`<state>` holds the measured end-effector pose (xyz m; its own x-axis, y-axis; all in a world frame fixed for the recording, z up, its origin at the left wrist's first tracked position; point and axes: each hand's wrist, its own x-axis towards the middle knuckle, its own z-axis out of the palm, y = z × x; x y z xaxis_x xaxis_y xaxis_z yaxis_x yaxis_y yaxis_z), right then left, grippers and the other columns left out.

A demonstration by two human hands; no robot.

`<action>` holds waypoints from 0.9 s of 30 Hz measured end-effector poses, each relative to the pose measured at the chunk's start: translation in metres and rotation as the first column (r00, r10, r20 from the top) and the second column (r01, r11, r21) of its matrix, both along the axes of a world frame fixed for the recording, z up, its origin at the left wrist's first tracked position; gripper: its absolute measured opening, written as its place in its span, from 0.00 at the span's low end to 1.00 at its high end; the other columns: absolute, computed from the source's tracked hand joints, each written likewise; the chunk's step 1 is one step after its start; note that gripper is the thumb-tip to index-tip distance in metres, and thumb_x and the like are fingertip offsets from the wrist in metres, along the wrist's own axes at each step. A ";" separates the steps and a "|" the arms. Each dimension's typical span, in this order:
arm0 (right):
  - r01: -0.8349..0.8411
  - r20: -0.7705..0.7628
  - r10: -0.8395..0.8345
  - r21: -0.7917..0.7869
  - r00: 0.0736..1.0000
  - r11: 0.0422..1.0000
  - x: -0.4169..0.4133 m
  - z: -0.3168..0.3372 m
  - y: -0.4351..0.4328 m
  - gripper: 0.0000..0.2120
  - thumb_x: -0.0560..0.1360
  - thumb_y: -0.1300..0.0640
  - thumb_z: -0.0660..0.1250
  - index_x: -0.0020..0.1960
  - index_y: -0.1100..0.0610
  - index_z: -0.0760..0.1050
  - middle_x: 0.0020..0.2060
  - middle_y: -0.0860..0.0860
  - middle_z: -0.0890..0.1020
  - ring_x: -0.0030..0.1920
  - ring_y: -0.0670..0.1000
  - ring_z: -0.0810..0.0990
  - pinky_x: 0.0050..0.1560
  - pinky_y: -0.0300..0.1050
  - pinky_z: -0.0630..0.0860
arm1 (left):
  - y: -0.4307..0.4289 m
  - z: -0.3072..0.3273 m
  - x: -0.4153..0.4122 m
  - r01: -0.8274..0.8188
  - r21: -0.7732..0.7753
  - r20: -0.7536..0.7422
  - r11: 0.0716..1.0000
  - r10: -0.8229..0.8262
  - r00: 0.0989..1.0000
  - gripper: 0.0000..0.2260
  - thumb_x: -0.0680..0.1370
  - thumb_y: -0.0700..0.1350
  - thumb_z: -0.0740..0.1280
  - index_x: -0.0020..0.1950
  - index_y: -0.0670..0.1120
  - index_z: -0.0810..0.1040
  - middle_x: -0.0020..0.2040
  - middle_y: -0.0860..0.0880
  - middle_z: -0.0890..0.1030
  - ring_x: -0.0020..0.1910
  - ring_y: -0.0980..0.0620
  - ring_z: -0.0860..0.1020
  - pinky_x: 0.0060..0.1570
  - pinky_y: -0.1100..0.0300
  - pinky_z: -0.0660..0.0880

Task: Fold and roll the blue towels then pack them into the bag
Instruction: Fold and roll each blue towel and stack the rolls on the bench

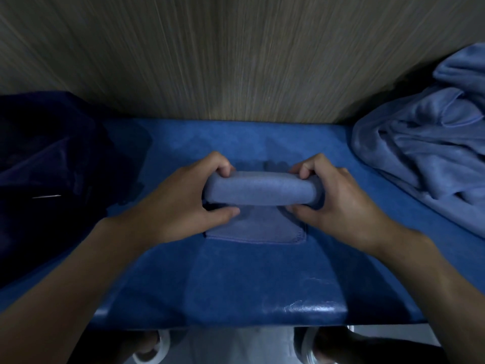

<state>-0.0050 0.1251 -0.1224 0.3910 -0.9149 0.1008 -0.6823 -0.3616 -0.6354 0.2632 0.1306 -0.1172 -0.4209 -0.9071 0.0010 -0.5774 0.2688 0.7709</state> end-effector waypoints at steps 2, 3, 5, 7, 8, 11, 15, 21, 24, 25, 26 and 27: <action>-0.017 0.003 0.017 0.007 1.000 1.000 0.000 0.000 0.002 0.21 0.68 0.53 0.74 0.49 0.47 0.62 0.49 0.45 0.79 0.50 0.49 0.79 0.55 0.57 0.73 | 0.002 0.003 0.000 0.029 0.014 -0.053 0.999 -0.028 0.998 0.16 0.72 0.57 0.70 0.50 0.52 0.68 0.52 0.50 0.80 0.49 0.47 0.81 0.44 0.43 0.78; -0.022 0.003 0.022 0.013 1.000 1.000 0.000 0.001 0.003 0.21 0.68 0.53 0.74 0.49 0.47 0.62 0.49 0.45 0.79 0.50 0.49 0.79 0.55 0.57 0.73 | 0.002 0.003 0.000 0.038 0.009 -0.079 0.999 -0.038 0.996 0.14 0.74 0.58 0.66 0.49 0.51 0.68 0.52 0.49 0.80 0.50 0.45 0.80 0.44 0.41 0.77; -0.034 0.014 0.033 0.044 0.999 0.998 0.001 0.002 0.005 0.21 0.67 0.50 0.75 0.49 0.47 0.62 0.50 0.43 0.79 0.50 0.48 0.79 0.53 0.57 0.74 | 0.002 0.003 -0.002 0.033 -0.003 -0.117 0.999 -0.033 0.993 0.13 0.77 0.58 0.62 0.47 0.48 0.70 0.52 0.50 0.80 0.50 0.42 0.79 0.47 0.40 0.75; -0.041 0.027 0.039 0.073 0.999 0.996 0.002 0.004 0.008 0.22 0.65 0.44 0.74 0.48 0.47 0.63 0.52 0.41 0.78 0.52 0.45 0.78 0.53 0.54 0.75 | 0.000 0.000 -0.002 0.028 -0.034 -0.119 0.999 -0.032 0.992 0.13 0.78 0.55 0.62 0.44 0.46 0.71 0.51 0.50 0.79 0.50 0.45 0.78 0.50 0.42 0.74; -0.038 0.040 0.035 0.088 0.999 0.995 0.002 0.006 0.010 0.22 0.65 0.40 0.73 0.48 0.47 0.63 0.52 0.41 0.78 0.53 0.45 0.77 0.53 0.51 0.75 | -0.001 -0.002 -0.002 0.037 -0.062 -0.104 0.997 -0.043 0.994 0.12 0.78 0.53 0.63 0.42 0.46 0.70 0.50 0.50 0.79 0.51 0.47 0.78 0.51 0.44 0.73; -0.033 0.096 0.021 0.120 0.995 0.992 0.000 0.009 0.015 0.19 0.69 0.35 0.66 0.51 0.46 0.67 0.52 0.42 0.78 0.53 0.45 0.77 0.51 0.46 0.75 | -0.002 -0.005 -0.002 0.056 -0.052 -0.039 0.997 -0.058 0.998 0.09 0.75 0.51 0.68 0.45 0.50 0.70 0.51 0.53 0.77 0.54 0.49 0.77 0.52 0.50 0.74; -0.095 0.019 0.094 0.087 0.995 0.992 -0.003 0.002 0.016 0.26 0.73 0.36 0.65 0.68 0.44 0.68 0.59 0.40 0.75 0.63 0.42 0.73 0.63 0.50 0.72 | -0.002 -0.004 -0.001 0.117 0.002 0.043 0.993 -0.116 0.992 0.19 0.71 0.52 0.74 0.59 0.58 0.73 0.55 0.62 0.76 0.58 0.60 0.75 0.53 0.70 0.70; -0.174 -0.086 0.182 0.096 0.979 0.980 -0.004 -0.003 0.017 0.34 0.67 0.33 0.70 0.70 0.41 0.66 0.61 0.36 0.74 0.63 0.41 0.72 0.64 0.52 0.70 | 0.000 0.001 -0.001 0.171 0.076 0.020 0.982 -0.173 0.985 0.25 0.69 0.52 0.78 0.63 0.60 0.73 0.57 0.63 0.78 0.58 0.60 0.77 0.53 0.62 0.74; -0.171 -0.074 0.179 0.106 0.981 0.980 -0.004 -0.004 0.017 0.35 0.65 0.33 0.70 0.69 0.39 0.65 0.61 0.36 0.74 0.62 0.41 0.72 0.64 0.48 0.71 | 0.000 0.002 -0.001 0.162 0.054 0.031 0.985 -0.164 0.986 0.25 0.68 0.50 0.79 0.62 0.60 0.74 0.57 0.62 0.78 0.58 0.61 0.76 0.54 0.64 0.74; -0.156 -0.067 0.163 0.099 0.984 0.983 -0.003 -0.005 0.017 0.34 0.65 0.33 0.70 0.69 0.39 0.66 0.60 0.37 0.74 0.62 0.40 0.72 0.63 0.46 0.72 | 0.000 0.002 -0.001 0.153 0.039 0.036 0.987 -0.155 0.987 0.25 0.68 0.50 0.79 0.62 0.60 0.74 0.57 0.63 0.78 0.58 0.61 0.76 0.53 0.65 0.74; -0.133 -0.059 0.139 0.090 0.989 0.987 -0.002 -0.005 0.016 0.33 0.66 0.33 0.69 0.68 0.39 0.66 0.60 0.37 0.75 0.62 0.40 0.73 0.63 0.45 0.72 | -0.001 0.001 -0.001 0.137 0.024 0.040 0.990 -0.138 0.990 0.24 0.68 0.50 0.79 0.61 0.60 0.74 0.56 0.63 0.77 0.58 0.61 0.76 0.53 0.65 0.74; -0.106 -0.046 0.109 0.078 0.993 0.991 0.000 -0.006 0.015 0.32 0.66 0.33 0.69 0.68 0.40 0.67 0.60 0.38 0.75 0.61 0.40 0.73 0.63 0.44 0.72 | -0.001 0.000 0.000 0.110 0.005 0.040 0.994 -0.111 0.993 0.24 0.68 0.51 0.79 0.61 0.60 0.75 0.56 0.62 0.77 0.58 0.61 0.76 0.53 0.65 0.74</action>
<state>-0.0049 0.1398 -0.1281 0.4903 -0.8715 0.0108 -0.6736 -0.3868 -0.6298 0.2635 0.1293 -0.1177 -0.5182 -0.8550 -0.0200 -0.5746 0.3308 0.7486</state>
